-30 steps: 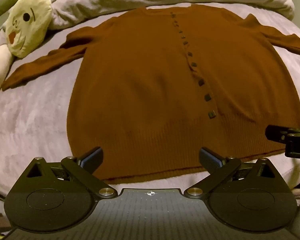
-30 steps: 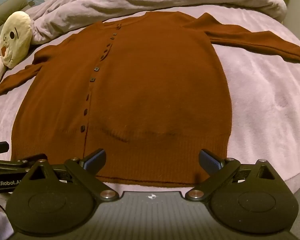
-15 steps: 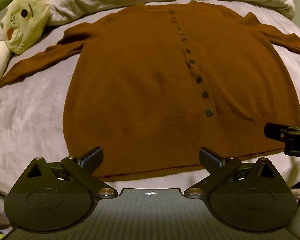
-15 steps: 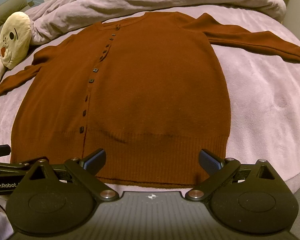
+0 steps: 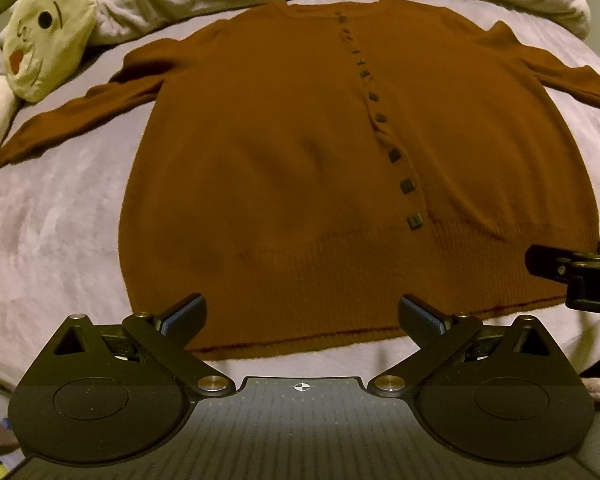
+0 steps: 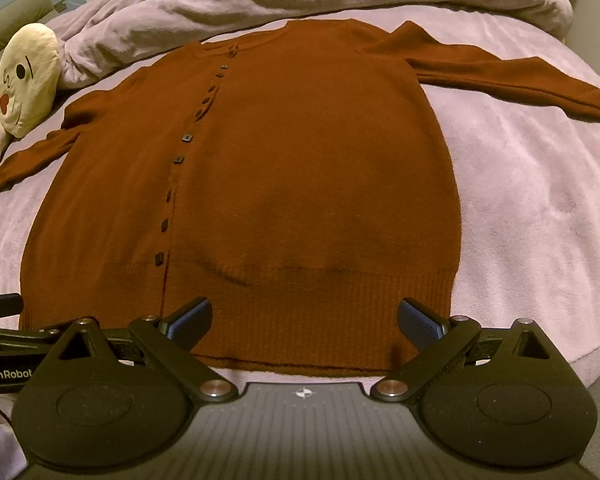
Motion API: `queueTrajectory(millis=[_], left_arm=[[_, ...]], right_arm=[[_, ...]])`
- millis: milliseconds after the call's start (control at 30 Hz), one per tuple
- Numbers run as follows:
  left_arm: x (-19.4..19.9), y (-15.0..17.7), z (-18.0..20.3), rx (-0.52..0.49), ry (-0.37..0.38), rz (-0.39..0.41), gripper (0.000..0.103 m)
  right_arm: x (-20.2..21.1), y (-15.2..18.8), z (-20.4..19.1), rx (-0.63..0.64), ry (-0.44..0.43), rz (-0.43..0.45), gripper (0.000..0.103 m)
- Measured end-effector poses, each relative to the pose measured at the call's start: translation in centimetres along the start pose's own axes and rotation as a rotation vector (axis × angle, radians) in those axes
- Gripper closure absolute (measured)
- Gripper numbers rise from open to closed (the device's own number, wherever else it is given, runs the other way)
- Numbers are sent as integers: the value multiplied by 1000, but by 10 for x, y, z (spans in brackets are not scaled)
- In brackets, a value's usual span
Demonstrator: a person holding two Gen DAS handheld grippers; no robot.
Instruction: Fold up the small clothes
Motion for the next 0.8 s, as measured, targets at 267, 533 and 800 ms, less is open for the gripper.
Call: queueTrajectory(millis=[267,533,800], left_arm=[[-1,0,-1,5,3,-2,0],[-2,1,-1,15,8,-10,0],[-4,1,0,21,14,-18,0]], right_arm=[[-1,0,0,-1,3,-1,4],[-3,2,0,-1,1,-7,4],[-3,2,1,-2,3,-7,4]])
Point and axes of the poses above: each gripper's, at about its wrist camera, not at the fingertips, and x roughly against the way its jaws point, z to its right, y to its underside, the point moved 9 cm from there along -x, roughly the way its jaws point, and after that the axes turned 8 degrees about -x, right-handed, at the moved point
